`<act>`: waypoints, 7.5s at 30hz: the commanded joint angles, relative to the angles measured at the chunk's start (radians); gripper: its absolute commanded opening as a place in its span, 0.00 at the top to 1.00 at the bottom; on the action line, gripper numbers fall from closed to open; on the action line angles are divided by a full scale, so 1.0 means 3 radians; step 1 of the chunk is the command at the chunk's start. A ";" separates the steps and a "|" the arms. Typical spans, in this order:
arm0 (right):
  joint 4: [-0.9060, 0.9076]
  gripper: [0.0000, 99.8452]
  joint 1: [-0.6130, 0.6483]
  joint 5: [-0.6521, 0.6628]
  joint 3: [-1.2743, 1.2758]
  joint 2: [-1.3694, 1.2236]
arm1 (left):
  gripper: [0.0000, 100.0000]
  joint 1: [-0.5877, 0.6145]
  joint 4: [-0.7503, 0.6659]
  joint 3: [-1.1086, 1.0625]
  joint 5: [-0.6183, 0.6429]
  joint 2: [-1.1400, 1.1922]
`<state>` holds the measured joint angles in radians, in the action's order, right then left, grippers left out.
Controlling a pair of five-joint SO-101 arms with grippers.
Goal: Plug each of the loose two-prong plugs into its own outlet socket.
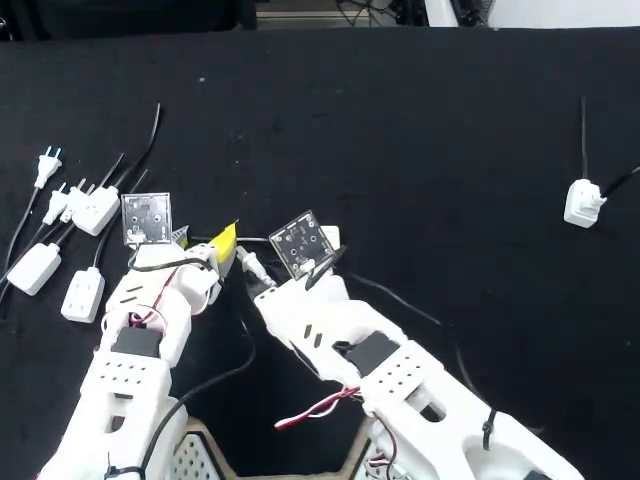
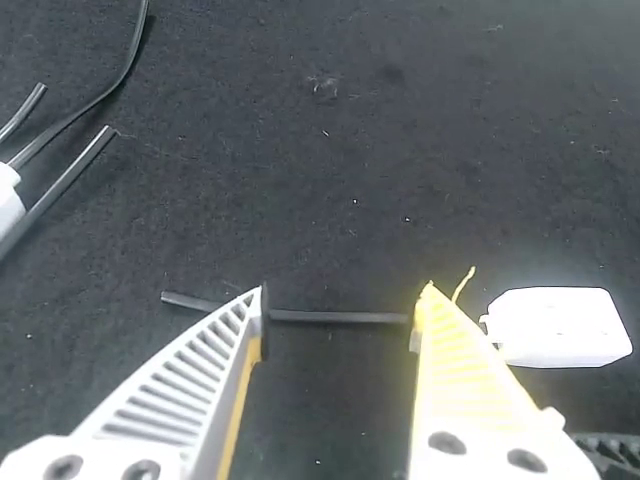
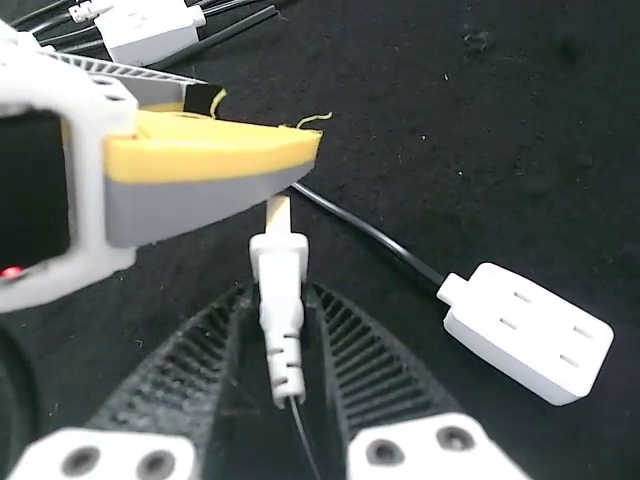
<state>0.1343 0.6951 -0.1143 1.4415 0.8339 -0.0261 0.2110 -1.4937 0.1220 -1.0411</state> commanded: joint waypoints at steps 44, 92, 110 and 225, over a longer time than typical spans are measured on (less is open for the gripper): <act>0.0148 0.99 0.0261 0.0215 -0.0146 0.0182 | 0.74 -0.0105 0.1294 -0.0407 -0.0312 -0.2307; 0.0348 0.99 -0.0092 0.0113 0.0028 0.0683 | 0.74 0.0667 0.1299 -0.0095 0.0102 -0.2322; 0.2583 0.99 -0.0414 0.0389 -0.1931 -0.0959 | 0.74 0.0575 0.1023 -0.0151 -0.0118 -0.1657; 0.1724 0.91 -0.0251 0.1243 -0.0816 -0.1133 | 0.74 0.0969 0.0767 0.1143 0.0169 0.1151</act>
<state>0.6866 0.6045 0.2662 1.2467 0.4979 0.2624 0.4381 -1.2006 0.1649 -0.6682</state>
